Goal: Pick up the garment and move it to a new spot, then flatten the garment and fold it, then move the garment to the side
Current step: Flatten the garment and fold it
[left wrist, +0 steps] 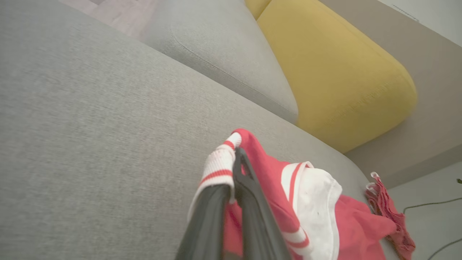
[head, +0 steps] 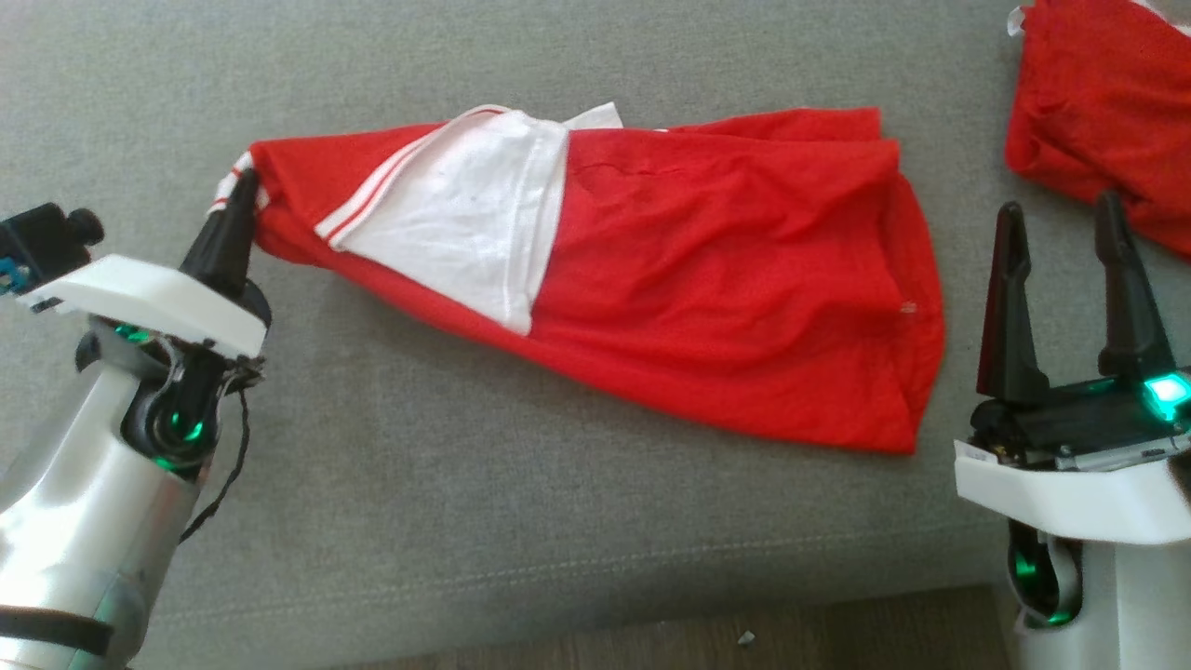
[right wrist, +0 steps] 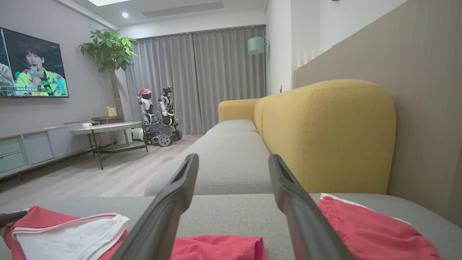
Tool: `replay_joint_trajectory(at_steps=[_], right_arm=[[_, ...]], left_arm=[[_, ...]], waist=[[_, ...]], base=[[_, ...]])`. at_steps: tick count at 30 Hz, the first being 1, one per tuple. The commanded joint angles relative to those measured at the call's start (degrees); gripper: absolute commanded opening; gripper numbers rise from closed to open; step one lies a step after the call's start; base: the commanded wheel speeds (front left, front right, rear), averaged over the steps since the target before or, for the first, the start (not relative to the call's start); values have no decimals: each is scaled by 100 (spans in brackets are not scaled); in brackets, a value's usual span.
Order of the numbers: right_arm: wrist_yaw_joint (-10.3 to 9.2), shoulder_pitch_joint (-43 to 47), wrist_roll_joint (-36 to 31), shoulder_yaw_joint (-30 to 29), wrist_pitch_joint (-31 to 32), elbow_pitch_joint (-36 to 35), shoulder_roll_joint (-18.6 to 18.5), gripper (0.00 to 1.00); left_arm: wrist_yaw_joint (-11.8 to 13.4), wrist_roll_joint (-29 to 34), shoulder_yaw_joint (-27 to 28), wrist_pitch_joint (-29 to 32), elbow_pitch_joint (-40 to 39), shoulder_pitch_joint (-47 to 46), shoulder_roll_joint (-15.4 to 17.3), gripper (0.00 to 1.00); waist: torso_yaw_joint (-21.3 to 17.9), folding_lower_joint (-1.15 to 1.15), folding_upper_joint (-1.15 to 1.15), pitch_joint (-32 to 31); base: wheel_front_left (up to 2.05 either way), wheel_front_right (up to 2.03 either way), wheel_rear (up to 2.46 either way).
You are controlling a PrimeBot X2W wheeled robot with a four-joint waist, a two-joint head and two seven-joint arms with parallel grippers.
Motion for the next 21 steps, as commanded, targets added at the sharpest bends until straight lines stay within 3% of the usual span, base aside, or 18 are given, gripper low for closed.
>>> replay_joint_trajectory(at_steps=[1,2,7,11,14,17,21], right_arm=[[25,-49,-56,152,-24,-150,-11,100],[25,-35,-52,153,-24,-143,-11,100],[25,9,-31,141,-24,-127,-11,100],[25,29,-16,71,-24,-123,-11,100],[25,11,5,79,-24,-103,-11,100],[25,-13,24,94,-24,-98,-11,100],[25,-37,17,124,-24,-72,-11,100]], left_arm=[[-28,107,204,-191,13,-250,228,65],[-30,181,175,-273,62,-258,231,100],[75,787,182,-566,53,-187,248,100],[905,2431,982,-600,-980,192,13,100],[1146,3645,1212,-602,-2064,902,-383,100],[1119,4660,984,-602,-2610,1445,-658,100],[1021,5514,382,-603,-2311,1728,-897,100]], waist=[[-13,0,0,22],[-17,0,0,28],[-13,0,0,35],[65,0,0,46],[99,0,0,40],[135,0,0,47],[167,0,0,61]], base=[[0,0,0],[0,0,0],[0,0,0],[0,0,0],[0,0,0],[0,0,0],[0,0,0]])
